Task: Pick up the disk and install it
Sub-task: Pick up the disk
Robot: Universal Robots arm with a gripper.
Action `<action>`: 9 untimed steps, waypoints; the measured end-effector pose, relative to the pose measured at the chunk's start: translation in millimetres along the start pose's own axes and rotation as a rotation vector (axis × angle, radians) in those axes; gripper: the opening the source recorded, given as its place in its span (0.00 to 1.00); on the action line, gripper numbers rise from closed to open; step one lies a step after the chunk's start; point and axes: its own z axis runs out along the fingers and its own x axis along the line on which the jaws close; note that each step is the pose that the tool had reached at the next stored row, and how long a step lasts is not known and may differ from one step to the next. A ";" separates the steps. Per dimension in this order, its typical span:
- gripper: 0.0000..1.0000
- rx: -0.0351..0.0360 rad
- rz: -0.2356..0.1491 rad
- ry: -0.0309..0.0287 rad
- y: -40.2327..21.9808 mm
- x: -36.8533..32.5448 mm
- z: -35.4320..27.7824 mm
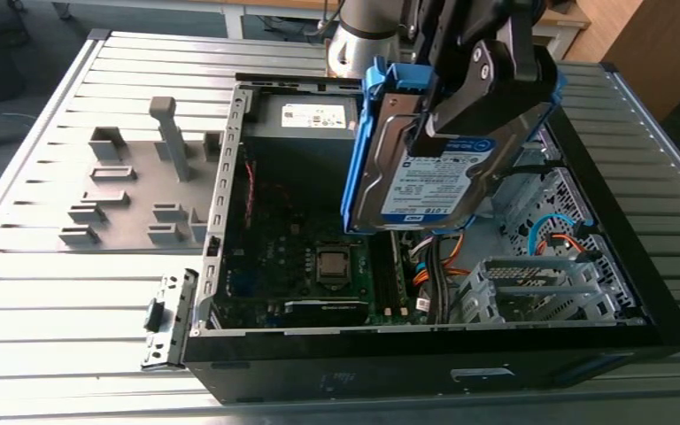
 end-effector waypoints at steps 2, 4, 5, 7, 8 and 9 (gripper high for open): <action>0.36 0.0000 0.000 0.0000 -0.8 0.0 0.0; 0.36 0.0000 0.000 0.0000 -1.4 0.0 0.0; 0.36 0.0000 0.000 0.0000 -1.7 0.0 0.0; 0.36 0.0000 0.000 0.0000 -2.3 0.0 -0.1; 0.36 0.0000 0.000 0.0001 -2.6 0.0 -0.1; 0.36 0.0000 0.000 0.0000 -2.9 0.0 0.0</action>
